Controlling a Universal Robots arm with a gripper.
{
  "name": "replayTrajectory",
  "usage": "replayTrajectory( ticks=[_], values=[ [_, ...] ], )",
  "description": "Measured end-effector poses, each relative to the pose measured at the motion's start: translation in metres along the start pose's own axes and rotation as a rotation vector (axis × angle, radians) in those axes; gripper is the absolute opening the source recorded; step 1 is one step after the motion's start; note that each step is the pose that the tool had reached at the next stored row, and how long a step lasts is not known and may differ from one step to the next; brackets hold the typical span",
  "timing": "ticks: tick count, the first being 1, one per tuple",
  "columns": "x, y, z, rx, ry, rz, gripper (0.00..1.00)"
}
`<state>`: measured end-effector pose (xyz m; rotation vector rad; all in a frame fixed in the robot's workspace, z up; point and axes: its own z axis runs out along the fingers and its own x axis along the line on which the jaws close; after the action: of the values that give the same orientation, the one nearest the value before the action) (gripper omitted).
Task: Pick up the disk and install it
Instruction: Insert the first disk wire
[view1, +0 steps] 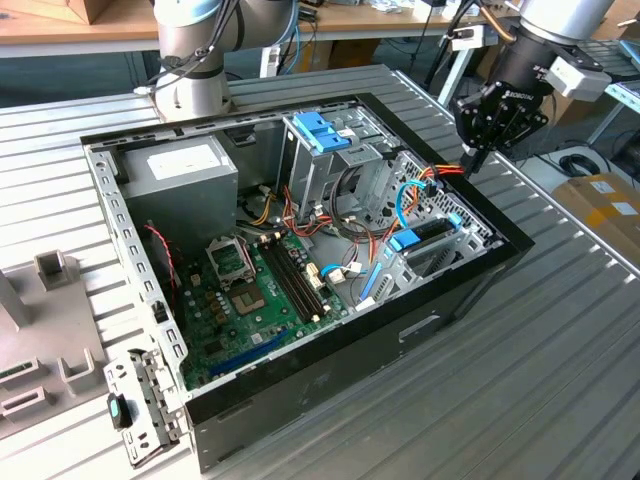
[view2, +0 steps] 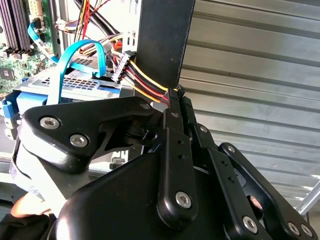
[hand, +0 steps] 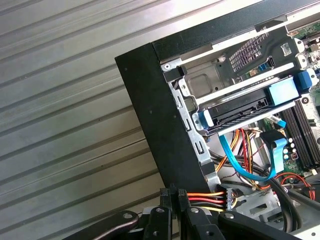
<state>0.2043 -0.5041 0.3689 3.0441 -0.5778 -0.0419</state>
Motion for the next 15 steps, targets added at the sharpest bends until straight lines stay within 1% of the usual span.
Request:
replayTrajectory(
  ticks=[3,6,15],
  values=[
    [-0.0054,0.0022,0.0001,0.0000,0.0001,0.000,0.16],
    [-0.0083,0.0034,0.0001,0.0002,0.0002,0.000,0.16],
    [-0.0101,0.0041,-0.0021,0.0006,0.0006,0.000,0.16]
  ],
)
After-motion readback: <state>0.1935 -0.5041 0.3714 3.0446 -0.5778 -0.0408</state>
